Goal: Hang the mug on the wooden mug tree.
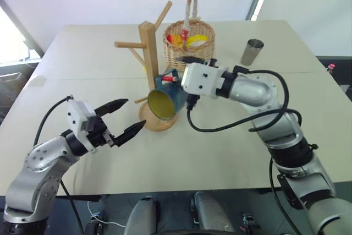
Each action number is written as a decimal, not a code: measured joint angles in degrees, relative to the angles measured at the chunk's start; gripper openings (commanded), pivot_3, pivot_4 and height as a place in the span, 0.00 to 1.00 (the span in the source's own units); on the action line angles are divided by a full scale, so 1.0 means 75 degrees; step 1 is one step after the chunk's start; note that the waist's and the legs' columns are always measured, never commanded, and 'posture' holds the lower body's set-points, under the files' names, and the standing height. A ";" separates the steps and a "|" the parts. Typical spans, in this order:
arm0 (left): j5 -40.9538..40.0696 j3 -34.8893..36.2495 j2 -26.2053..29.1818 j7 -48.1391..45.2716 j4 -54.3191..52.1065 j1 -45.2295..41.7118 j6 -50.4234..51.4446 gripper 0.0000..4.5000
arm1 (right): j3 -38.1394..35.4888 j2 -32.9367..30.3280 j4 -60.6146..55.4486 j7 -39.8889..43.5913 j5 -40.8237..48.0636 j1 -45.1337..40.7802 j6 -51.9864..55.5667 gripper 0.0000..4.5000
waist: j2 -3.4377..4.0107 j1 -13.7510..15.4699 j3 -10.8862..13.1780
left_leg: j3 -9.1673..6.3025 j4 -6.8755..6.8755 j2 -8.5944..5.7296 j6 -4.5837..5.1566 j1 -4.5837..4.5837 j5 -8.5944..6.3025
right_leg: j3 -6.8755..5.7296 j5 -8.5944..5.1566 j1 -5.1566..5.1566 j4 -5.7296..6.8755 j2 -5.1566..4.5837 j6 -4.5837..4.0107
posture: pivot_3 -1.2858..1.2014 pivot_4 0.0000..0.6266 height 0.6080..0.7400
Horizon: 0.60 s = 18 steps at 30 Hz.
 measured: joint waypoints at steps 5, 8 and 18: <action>0.0011 -0.0039 0.0000 -0.0011 0.0023 -0.0082 0.0000 1.00 | -0.0620 -0.0496 -0.0382 0.0253 0.0343 0.0086 0.0041 0.61 | 0.0000 0.0024 0.0000 | 0.0000 0.0000 -0.0002 0.0000 -0.0003 0.0000 | 0.0000 0.0000 0.0001 -0.0004 -0.0003 0.0000 | 0.52 0.24 1.00; 0.0020 -0.0076 -0.0122 0.0102 0.0179 -0.0226 0.0002 1.00 | -0.1623 -0.0691 -0.0753 0.0389 0.1078 0.0589 0.0191 0.61 | -0.0013 0.0044 -0.0008 | -0.0009 -0.0007 -0.0001 0.0001 0.0001 -0.0001 | -0.0006 0.0000 0.0010 -0.0009 -0.0003 0.0000 | 0.52 0.24 1.00; 0.1028 0.0423 -0.1498 0.2184 0.2125 -0.0158 -0.0369 1.00 | -0.3473 0.1564 0.0530 -0.1248 0.2730 0.4055 0.0306 0.61 | -0.0014 -0.0029 -0.0008 | 0.0005 -0.0010 0.0004 0.0002 0.0008 -0.0001 | 0.0002 0.0001 -0.0005 0.0014 0.0003 0.0002 | 0.52 0.24 1.00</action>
